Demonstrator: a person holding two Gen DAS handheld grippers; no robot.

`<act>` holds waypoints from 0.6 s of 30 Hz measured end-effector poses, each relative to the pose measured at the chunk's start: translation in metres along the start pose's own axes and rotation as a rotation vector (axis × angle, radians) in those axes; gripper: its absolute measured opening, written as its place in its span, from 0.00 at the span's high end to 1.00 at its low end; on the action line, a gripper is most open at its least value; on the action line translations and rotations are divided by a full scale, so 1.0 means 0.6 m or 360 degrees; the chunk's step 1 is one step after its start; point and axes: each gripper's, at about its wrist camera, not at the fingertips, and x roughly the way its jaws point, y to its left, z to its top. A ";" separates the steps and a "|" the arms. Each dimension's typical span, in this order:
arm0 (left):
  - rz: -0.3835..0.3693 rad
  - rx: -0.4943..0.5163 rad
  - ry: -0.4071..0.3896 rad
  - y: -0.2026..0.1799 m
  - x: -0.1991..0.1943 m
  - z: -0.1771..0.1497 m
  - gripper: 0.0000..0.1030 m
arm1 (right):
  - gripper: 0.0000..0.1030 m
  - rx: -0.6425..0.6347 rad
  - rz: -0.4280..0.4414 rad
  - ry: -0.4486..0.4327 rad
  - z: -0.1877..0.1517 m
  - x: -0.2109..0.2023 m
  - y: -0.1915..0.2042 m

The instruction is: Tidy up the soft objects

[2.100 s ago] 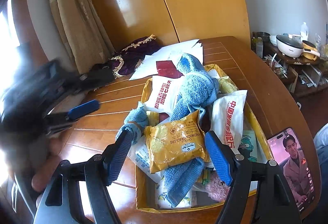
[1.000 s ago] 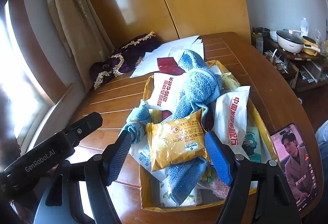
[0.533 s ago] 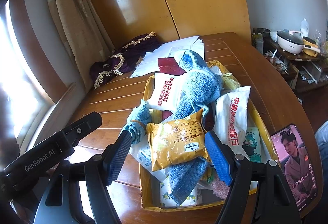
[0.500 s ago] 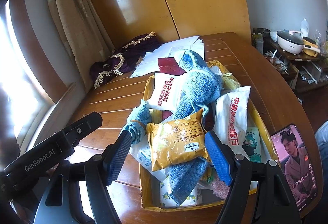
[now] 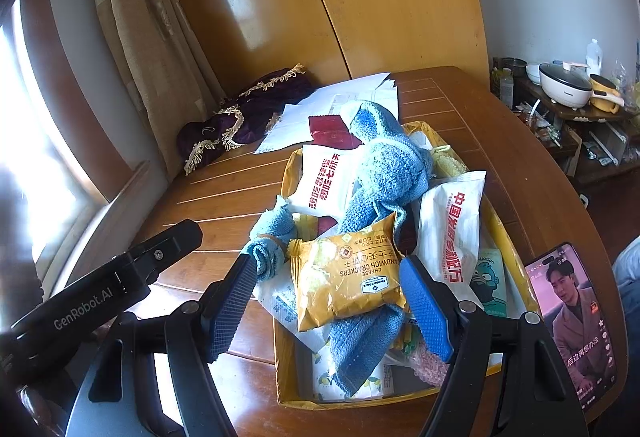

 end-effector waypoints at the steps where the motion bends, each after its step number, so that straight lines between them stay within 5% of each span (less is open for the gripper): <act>1: 0.0001 0.0001 -0.0001 0.000 0.000 0.000 0.21 | 0.26 -0.0001 -0.0002 -0.0004 0.000 -0.001 0.000; 18: 0.0015 0.0011 0.0003 0.003 0.002 -0.002 0.21 | 0.26 -0.0006 -0.0020 -0.0033 0.000 -0.018 -0.002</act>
